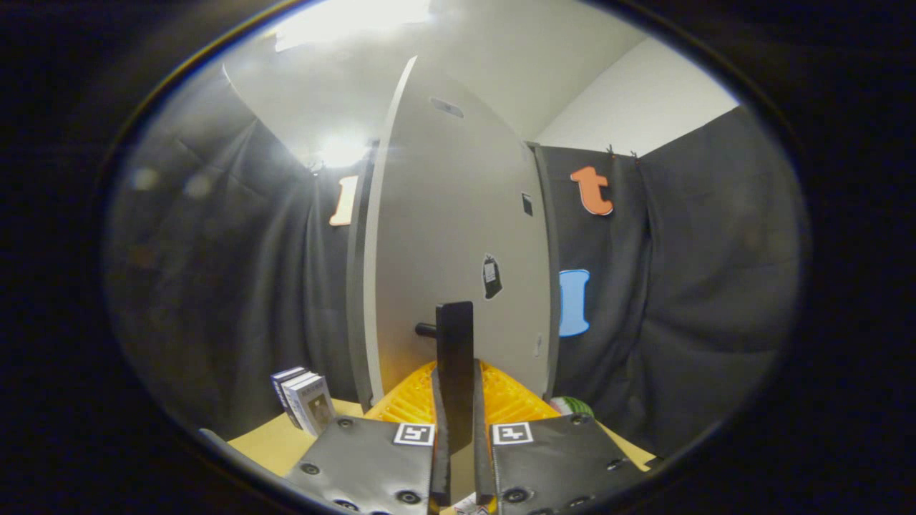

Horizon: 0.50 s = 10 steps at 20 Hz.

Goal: Open the shoe cabinet door, grab the shoes and put them into the shoe cabinet, then close the shoe cabinet door.

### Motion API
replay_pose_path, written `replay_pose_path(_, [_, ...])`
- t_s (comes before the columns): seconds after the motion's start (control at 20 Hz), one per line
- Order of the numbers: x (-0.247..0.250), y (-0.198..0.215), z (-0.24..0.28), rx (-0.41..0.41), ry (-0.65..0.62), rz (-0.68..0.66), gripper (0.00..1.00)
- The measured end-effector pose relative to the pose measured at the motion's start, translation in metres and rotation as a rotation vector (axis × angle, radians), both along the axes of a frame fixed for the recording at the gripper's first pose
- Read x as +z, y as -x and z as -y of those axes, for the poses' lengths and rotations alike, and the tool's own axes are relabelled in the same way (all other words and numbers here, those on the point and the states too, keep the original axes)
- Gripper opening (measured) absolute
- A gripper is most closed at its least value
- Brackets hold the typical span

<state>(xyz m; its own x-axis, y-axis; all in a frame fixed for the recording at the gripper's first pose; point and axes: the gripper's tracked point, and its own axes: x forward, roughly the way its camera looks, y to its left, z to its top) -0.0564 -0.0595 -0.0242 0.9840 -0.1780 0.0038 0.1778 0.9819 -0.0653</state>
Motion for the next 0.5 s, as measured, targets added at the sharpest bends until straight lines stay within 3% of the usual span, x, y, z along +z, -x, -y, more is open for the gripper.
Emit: replay_pose_path(0.5, [0.003,0.018,0.03,0.011,-0.052,-0.011,0.13])
